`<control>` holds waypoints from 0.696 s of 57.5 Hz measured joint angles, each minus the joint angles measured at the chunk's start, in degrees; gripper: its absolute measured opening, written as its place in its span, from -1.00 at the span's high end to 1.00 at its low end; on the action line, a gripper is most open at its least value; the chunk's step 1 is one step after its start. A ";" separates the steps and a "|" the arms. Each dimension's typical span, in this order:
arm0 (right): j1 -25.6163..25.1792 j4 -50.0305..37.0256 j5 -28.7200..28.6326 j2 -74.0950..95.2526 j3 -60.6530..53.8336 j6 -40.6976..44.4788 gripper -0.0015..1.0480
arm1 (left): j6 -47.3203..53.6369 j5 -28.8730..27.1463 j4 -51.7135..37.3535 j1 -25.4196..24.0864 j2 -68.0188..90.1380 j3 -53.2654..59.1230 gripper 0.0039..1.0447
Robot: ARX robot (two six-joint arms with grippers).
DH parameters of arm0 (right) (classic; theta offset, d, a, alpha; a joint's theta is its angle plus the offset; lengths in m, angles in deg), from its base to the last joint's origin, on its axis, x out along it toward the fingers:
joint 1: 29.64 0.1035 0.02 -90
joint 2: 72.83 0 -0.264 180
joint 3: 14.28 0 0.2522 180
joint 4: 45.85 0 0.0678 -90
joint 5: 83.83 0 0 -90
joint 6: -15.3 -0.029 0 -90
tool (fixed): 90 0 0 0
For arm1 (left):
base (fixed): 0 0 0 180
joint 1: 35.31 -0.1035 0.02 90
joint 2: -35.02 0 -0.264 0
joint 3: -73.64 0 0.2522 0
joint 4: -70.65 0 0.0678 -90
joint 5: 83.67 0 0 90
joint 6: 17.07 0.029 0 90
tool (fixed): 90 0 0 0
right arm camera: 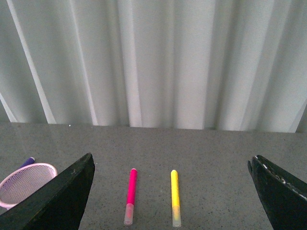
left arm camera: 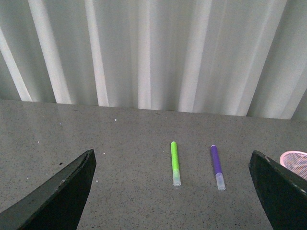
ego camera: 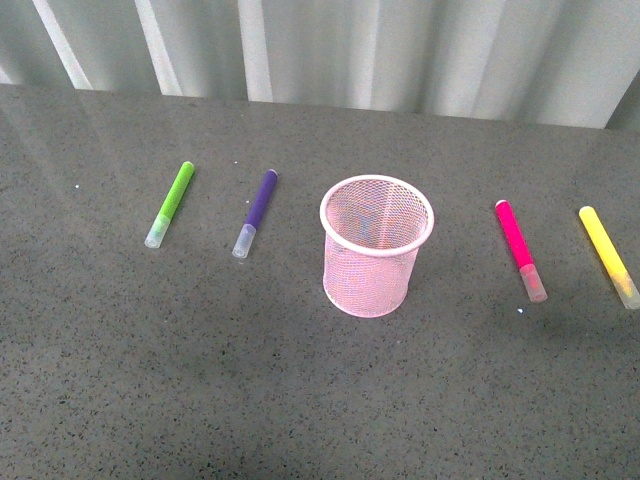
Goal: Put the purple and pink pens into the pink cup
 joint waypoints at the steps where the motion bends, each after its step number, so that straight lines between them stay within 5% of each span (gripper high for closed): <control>1: 0.00 0.00 0.00 0.00 0.00 0.00 -0.86 | 0.00 0.00 0.00 0.00 0.00 0.00 -0.88; 40: 0.00 0.00 0.00 0.00 0.00 0.00 -0.86 | 0.00 0.00 0.00 0.00 0.00 0.00 -0.88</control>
